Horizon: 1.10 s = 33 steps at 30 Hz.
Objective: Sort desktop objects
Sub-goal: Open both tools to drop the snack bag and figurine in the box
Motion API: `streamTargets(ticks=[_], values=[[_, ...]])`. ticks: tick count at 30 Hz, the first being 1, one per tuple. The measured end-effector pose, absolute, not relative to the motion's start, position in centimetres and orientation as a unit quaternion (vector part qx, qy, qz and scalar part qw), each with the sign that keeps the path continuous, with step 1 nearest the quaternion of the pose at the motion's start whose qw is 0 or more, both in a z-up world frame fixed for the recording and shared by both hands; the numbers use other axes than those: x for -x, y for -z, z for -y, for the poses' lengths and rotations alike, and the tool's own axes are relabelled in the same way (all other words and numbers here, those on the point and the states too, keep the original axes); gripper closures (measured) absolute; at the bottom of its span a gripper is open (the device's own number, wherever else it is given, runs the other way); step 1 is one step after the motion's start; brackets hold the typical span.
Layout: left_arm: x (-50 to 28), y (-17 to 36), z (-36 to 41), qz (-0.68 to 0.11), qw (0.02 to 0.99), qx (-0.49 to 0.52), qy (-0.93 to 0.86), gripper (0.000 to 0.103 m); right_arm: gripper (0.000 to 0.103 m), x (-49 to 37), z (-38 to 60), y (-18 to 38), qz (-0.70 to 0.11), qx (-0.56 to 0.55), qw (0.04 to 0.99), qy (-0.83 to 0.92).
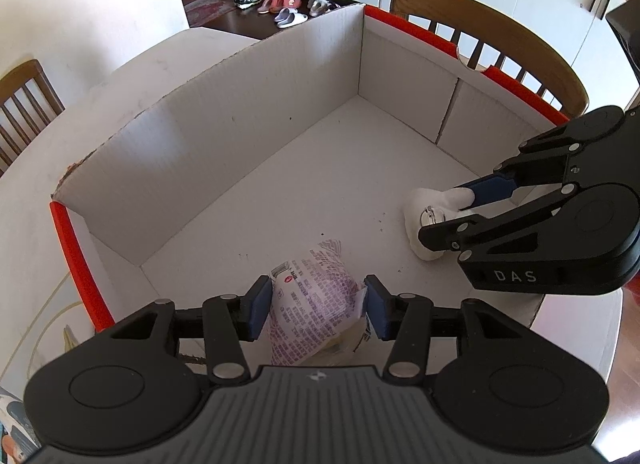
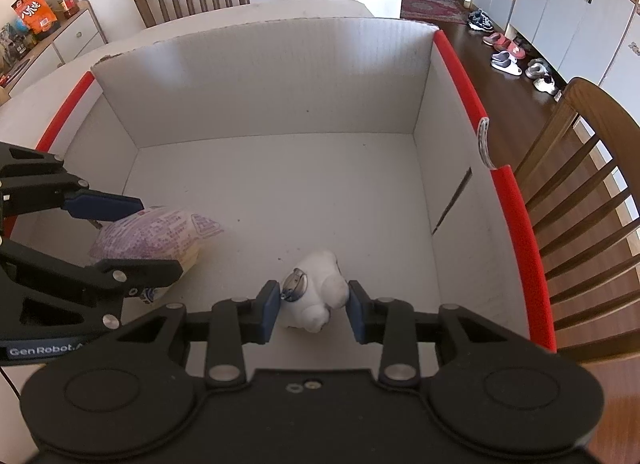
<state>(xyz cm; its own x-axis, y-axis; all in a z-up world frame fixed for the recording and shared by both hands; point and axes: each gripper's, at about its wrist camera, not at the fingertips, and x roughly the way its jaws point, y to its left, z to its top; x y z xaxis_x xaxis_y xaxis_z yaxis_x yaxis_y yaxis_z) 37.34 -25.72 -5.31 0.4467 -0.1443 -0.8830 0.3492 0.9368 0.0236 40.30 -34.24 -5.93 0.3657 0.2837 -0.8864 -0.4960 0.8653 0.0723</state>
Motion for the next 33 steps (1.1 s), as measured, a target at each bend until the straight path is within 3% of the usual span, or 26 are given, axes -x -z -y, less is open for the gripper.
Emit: streamTargets(ticks=[7, 10, 14, 16, 25, 29, 33], values=[[-37.8, 5.0, 26.0, -0.493, 0.854, -0.079, 0.145, 0.05, 0.062, -40.8, 34.7, 5.3, -0.505, 0.098, 0.823, -0.238], [-37.5, 4.6, 26.0, -0.485, 0.859, -0.07, 0.147, 0.042, 0.061, -40.6, 34.9, 4.8, -0.499, 0.096, 0.826, -0.243], [-37.0, 4.0, 25.9, -0.472, 0.867, -0.064, 0.145, 0.041, 0.059, -40.2, 35.1, 4.2, -0.492, 0.094, 0.829, -0.249], [-36.6, 3.6, 25.7, -0.465, 0.872, -0.061, 0.142, 0.041, 0.043, -40.0, 35.2, 3.7, -0.484, 0.09, 0.834, -0.25], [-35.0, 1.9, 24.8, -0.439, 0.888, -0.033, 0.133, 0.04, 0.028, -39.1, 36.3, 2.1, -0.463, 0.078, 0.845, -0.256], [-34.2, 1.4, 24.7, -0.419, 0.899, -0.034, 0.124, 0.031, 0.021, -38.3, 36.7, 1.5, -0.45, 0.074, 0.849, -0.267], [-33.5, 0.8, 24.4, -0.405, 0.906, -0.025, 0.122, 0.031, 0.017, -37.5, 37.4, 0.9, -0.44, 0.063, 0.85, -0.281]])
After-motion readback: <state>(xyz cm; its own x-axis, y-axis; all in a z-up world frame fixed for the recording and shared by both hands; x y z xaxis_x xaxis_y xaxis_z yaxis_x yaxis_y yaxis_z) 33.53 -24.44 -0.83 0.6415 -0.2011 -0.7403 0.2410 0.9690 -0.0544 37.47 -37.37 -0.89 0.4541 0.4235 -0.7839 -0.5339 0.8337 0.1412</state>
